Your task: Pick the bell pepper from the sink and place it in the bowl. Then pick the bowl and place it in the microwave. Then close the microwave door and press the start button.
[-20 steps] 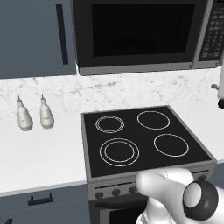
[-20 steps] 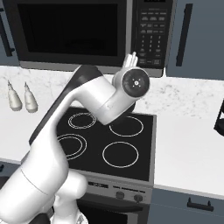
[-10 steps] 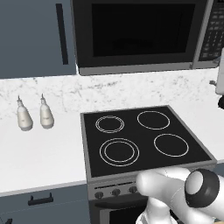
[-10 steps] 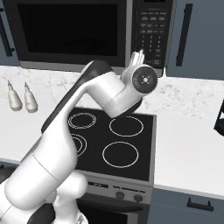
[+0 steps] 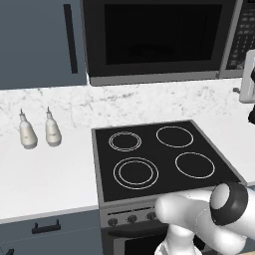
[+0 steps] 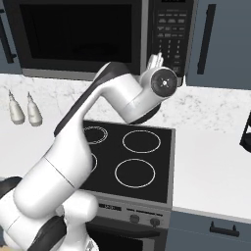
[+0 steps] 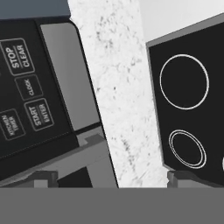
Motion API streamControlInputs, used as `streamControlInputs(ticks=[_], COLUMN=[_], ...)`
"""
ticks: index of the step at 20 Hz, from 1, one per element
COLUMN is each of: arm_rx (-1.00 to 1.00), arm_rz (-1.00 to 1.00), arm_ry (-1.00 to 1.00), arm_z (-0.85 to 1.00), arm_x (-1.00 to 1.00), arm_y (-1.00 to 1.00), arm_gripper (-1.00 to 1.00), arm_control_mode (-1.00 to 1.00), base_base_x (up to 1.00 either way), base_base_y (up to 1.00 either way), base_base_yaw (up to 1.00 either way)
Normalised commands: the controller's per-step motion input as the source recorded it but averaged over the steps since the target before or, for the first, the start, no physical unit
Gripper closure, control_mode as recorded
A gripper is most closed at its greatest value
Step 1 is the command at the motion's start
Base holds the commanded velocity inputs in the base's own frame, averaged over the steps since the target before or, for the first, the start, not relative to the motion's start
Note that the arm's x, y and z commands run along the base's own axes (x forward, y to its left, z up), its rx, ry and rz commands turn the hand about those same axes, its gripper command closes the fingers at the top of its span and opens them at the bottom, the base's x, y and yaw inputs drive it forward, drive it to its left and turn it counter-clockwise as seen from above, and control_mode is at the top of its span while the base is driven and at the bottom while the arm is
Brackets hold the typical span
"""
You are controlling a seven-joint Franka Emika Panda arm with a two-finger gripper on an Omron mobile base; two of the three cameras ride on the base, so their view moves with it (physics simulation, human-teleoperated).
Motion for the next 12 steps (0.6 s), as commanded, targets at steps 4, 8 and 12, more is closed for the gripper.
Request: streamControlInputs(ticks=[4,8,12], arm_rx=[0.00,0.00,0.00], arm_rz=[0.00,0.00,0.00], arm_ry=[0.00,0.00,0.00], arm_z=[0.00,0.00,0.00], arm_x=[0.17,0.21,0.23], arm_y=[-0.13,-0.12,-0.09], arm_gripper=[-1.00,-1.00,-1.00], arm_control_mode=[-1.00,-1.00,-1.00], base_base_x=[0.00,0.00,0.00], base_base_y=[0.00,0.00,0.00], base_base_yaw=[0.00,0.00,0.00])
